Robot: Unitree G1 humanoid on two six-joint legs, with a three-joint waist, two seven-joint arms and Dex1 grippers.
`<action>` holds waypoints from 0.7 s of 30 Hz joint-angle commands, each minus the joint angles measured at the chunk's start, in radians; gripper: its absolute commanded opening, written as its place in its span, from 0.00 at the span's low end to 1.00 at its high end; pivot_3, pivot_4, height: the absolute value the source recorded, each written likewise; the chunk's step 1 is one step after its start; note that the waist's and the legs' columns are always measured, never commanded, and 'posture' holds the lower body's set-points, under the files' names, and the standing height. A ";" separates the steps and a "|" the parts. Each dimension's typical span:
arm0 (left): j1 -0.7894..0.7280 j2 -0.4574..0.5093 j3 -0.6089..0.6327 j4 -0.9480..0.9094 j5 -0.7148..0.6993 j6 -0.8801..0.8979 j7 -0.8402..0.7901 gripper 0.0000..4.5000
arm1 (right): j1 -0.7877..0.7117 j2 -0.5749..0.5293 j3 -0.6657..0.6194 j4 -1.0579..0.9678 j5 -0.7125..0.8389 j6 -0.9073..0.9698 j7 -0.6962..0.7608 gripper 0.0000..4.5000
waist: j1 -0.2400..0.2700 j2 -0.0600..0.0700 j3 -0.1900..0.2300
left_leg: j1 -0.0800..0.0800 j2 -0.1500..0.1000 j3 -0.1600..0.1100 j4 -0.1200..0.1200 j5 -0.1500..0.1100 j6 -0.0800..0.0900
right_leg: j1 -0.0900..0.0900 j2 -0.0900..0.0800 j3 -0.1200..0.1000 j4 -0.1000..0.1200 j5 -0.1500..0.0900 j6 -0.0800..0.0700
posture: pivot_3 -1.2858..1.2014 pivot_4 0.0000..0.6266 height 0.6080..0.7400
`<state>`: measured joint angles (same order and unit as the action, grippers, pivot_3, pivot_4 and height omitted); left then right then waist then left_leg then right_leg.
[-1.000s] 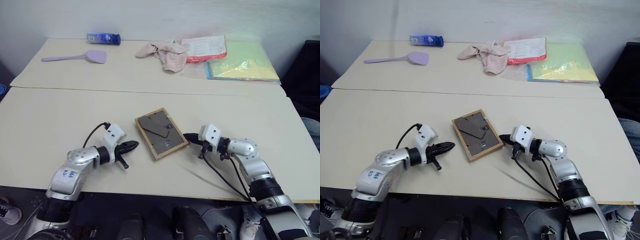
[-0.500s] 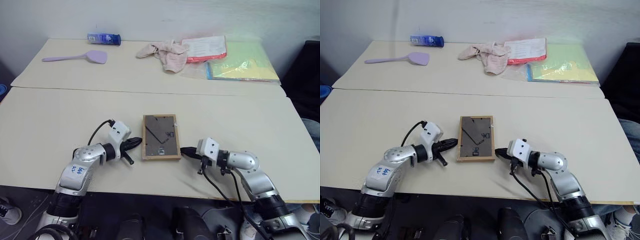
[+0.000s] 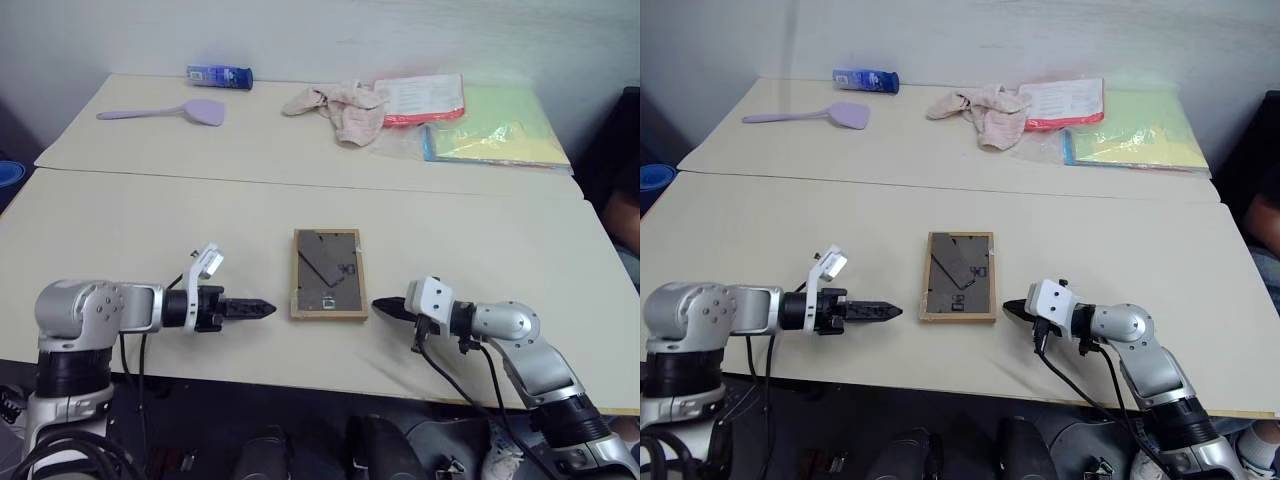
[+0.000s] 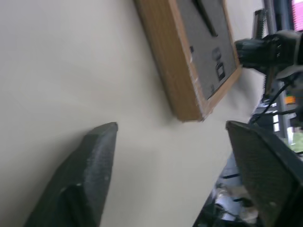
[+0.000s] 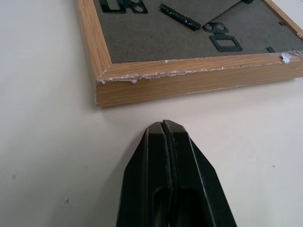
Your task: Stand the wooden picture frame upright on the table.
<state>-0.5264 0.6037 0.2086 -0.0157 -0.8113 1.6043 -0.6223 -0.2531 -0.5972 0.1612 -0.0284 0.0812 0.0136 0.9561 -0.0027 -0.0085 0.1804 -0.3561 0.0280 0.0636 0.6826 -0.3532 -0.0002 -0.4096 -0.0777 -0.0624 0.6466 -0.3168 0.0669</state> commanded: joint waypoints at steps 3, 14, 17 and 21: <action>-0.075 -0.082 -0.067 0.133 -0.094 0.010 0.174 0.87 | -0.043 0.008 0.019 -0.032 -0.012 0.027 -0.011 0.00 | 0.004 0.000 0.000 | 0.000 0.000 0.000 0.000 0.000 0.000 | 0.000 0.000 0.000 0.000 0.000 0.000 | 0.52 0.24 1.00; -0.170 -0.232 -0.048 0.312 -0.282 0.010 0.420 0.83 | -0.069 0.029 0.060 -0.053 -0.040 0.059 -0.021 0.00 | 0.005 0.000 -0.001 | 0.000 -0.001 0.000 0.001 0.000 0.000 | 0.001 0.000 -0.001 0.000 0.000 0.001 | 0.52 0.24 1.00; -0.179 -0.250 -0.019 0.341 -0.331 0.010 0.479 0.66 | -0.071 0.030 0.061 -0.052 -0.045 0.060 -0.025 0.00 | 0.004 -0.001 -0.001 | 0.000 -0.001 0.000 0.001 0.000 0.000 | 0.001 0.000 -0.001 -0.001 0.000 0.001 | 0.52 0.24 1.00; -0.179 -0.262 0.014 0.348 -0.363 0.010 0.539 0.42 | -0.070 0.029 0.060 -0.050 -0.048 0.062 -0.028 0.00 | 0.001 -0.001 -0.001 | 0.000 -0.001 0.000 0.001 0.001 -0.001 | 0.001 0.000 -0.001 -0.001 0.000 0.001 | 0.52 0.24 1.00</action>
<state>-0.7029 0.3647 0.2410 0.3298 -1.1646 1.6001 -0.1254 -0.3164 -0.5759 0.2177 -0.0382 0.0266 0.0781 0.9336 -0.0014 -0.0098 0.1796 -0.3554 0.0272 0.0632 0.6836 -0.3525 -0.0015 -0.4084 -0.0774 -0.0635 0.6455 -0.3164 0.0676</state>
